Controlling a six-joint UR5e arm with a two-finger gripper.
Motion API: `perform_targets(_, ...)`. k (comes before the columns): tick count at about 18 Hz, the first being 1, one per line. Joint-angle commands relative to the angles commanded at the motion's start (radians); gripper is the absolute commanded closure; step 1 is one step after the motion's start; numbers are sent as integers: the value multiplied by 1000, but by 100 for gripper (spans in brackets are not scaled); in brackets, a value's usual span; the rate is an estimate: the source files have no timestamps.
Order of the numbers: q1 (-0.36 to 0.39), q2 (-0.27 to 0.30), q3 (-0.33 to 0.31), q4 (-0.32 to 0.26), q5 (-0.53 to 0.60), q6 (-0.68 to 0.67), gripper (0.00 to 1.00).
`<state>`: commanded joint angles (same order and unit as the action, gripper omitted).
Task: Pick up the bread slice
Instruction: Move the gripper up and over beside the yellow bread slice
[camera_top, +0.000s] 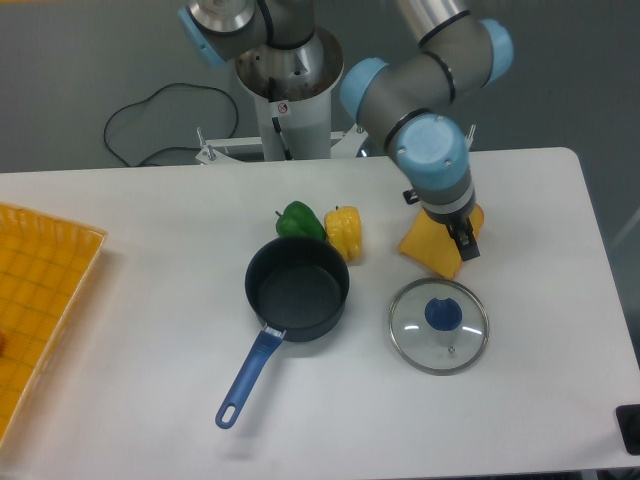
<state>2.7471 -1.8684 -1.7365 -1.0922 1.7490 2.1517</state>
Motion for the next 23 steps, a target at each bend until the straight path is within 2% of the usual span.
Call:
perform_targets(4, 55, -12, 9, 12, -26, 129, 0)
perform_targets(8, 123, -28, 9, 11, -176, 286, 0)
perform_targets(12, 131, -28, 0, 2, -210, 347, 0)
perform_targets(16, 144, -25, 0, -54, -209, 396, 0)
perform_targets(20, 198, -8, -31, -69, -209, 497, 0)
perform_targets(23, 229, 3, -25, -126, -210, 510, 0)
